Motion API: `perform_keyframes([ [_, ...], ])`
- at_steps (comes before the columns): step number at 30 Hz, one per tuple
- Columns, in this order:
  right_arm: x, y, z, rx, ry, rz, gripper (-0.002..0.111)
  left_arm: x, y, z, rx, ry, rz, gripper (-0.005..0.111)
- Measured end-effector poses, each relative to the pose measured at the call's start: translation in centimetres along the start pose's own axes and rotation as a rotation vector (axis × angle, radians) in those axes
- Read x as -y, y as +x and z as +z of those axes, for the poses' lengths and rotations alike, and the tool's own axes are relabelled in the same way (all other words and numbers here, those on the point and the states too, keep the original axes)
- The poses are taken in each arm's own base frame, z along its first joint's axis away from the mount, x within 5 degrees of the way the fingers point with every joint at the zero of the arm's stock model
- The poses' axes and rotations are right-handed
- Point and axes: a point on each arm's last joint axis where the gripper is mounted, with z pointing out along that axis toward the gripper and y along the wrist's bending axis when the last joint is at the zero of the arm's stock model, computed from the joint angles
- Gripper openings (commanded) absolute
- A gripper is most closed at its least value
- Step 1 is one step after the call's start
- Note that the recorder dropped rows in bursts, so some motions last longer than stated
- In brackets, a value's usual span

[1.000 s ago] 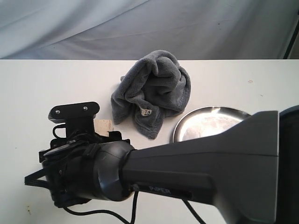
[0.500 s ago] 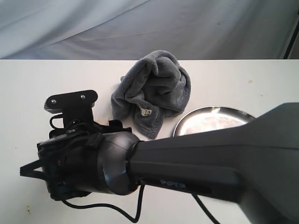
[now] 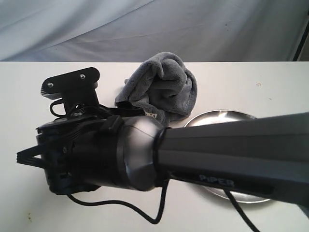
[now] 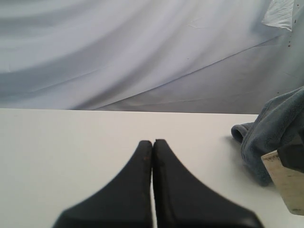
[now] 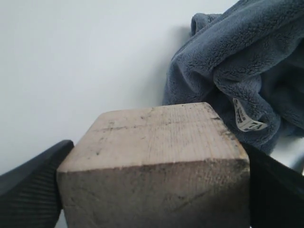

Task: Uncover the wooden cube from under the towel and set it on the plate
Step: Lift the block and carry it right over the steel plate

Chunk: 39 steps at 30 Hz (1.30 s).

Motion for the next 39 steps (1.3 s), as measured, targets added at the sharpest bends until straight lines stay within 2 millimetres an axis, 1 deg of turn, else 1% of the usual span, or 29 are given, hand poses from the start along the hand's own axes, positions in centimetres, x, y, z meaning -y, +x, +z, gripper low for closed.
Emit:
perform_keyframes([
  [4, 1.4, 0.2, -0.9, -0.009, 0.033, -0.009, 0.057, 0.0, 0.0, 0.0, 0.0, 0.0, 0.0, 0.001],
  [10, 5.1, 0.1, -2.5, -0.025, 0.085, 0.0, 0.057, 0.0, 0.0, 0.0, 0.0, 0.0, 0.0, 0.001],
  [16, 9.9, 0.0, -3.6, -0.047, 0.155, 0.031, 0.057, 0.0, 0.0, 0.0, 0.0, 0.0, 0.0, 0.001],
  [20, 13.4, 0.4, -3.8, -0.07, 0.209, 0.046, 0.057, 0.0, 0.0, 0.0, 0.0, 0.0, 0.0, 0.001],
  [23, 15.7, 0.6, -4.0, -0.082, 0.214, 0.043, 0.057, 0.0, 0.0, 0.0, 0.0, 0.0, 0.0, 0.001],
  [26, 17.5, 0.6, -3.9, -0.098, 0.178, 0.021, 0.057, 0.0, 0.0, 0.0, 0.0, 0.0, 0.0, 0.001],
  [34, 20.7, 1.0, -2.9, -0.161, 0.101, -0.006, 0.057, 0.0, 0.0, 0.0, 0.0, 0.0, 0.0, 0.001],
  [39, 22.0, 1.0, -2.1, -0.192, 0.063, -0.017, 0.057, 0.0, 0.0, 0.0, 0.0, 0.0, 0.0, 0.001],
])
